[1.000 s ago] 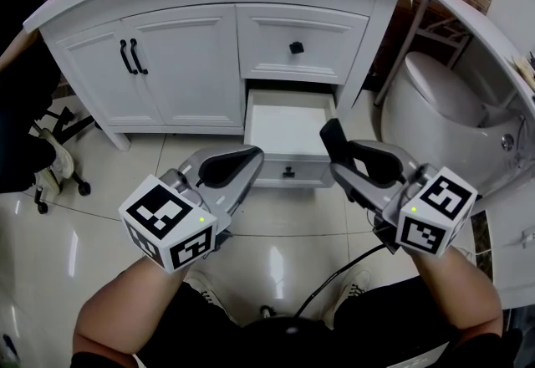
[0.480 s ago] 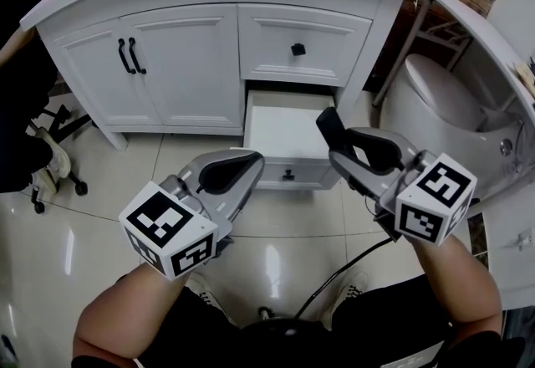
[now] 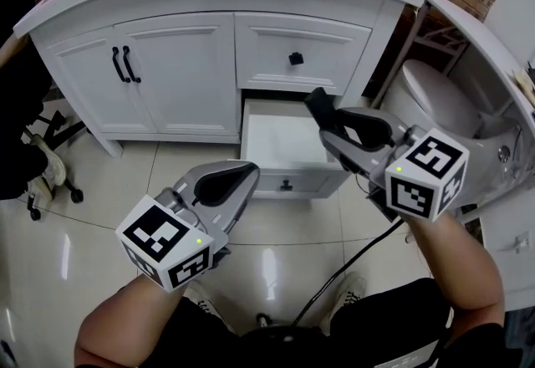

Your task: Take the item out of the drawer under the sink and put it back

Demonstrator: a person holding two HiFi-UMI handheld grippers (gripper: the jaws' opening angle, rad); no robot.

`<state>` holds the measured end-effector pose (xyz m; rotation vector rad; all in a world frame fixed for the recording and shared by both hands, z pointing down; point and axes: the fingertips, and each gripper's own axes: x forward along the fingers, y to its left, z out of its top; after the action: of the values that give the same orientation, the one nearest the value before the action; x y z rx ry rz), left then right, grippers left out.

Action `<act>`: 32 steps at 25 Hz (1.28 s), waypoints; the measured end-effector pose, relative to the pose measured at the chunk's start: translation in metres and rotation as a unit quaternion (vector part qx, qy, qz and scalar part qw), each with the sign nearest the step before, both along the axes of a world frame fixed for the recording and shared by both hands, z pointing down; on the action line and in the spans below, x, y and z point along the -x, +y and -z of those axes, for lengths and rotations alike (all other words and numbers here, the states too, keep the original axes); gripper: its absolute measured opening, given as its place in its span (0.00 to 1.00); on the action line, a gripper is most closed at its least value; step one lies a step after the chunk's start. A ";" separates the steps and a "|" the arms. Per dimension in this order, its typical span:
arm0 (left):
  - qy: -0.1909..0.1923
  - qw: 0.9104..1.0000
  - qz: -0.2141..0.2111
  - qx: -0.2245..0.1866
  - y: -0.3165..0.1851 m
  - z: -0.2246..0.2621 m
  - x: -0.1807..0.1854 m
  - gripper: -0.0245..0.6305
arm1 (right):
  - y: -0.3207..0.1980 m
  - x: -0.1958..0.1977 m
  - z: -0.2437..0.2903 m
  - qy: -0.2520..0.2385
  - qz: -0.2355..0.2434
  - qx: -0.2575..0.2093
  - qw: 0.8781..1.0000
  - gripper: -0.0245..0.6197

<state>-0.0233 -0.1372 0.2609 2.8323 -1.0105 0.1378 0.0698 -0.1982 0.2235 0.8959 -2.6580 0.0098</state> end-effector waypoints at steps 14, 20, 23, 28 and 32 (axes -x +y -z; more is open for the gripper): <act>-0.006 1.000 -0.006 0.007 -0.012 -0.006 -0.001 0.05 | -0.085 0.017 -0.053 0.123 0.024 -0.013 0.992 0.29; -0.010 1.000 -0.001 0.011 -0.016 -0.010 -0.001 0.05 | -0.122 0.017 -0.098 0.202 0.035 0.004 0.979 0.29; -0.009 1.000 0.004 0.014 -0.019 -0.012 0.000 0.05 | -0.133 0.024 -0.114 0.230 0.056 0.000 0.972 0.29; -0.011 1.000 0.002 0.020 -0.021 -0.015 -0.002 0.05 | -0.156 0.030 -0.143 0.255 0.068 0.002 0.965 0.29; -0.008 1.000 0.005 0.024 -0.024 -0.018 0.000 0.05 | -0.168 0.032 -0.169 0.268 0.077 0.017 0.960 0.29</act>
<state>-0.0229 -0.1608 0.2786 2.7870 -1.0090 0.1823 0.0383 -0.3665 0.3922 0.5733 -2.2008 -0.1966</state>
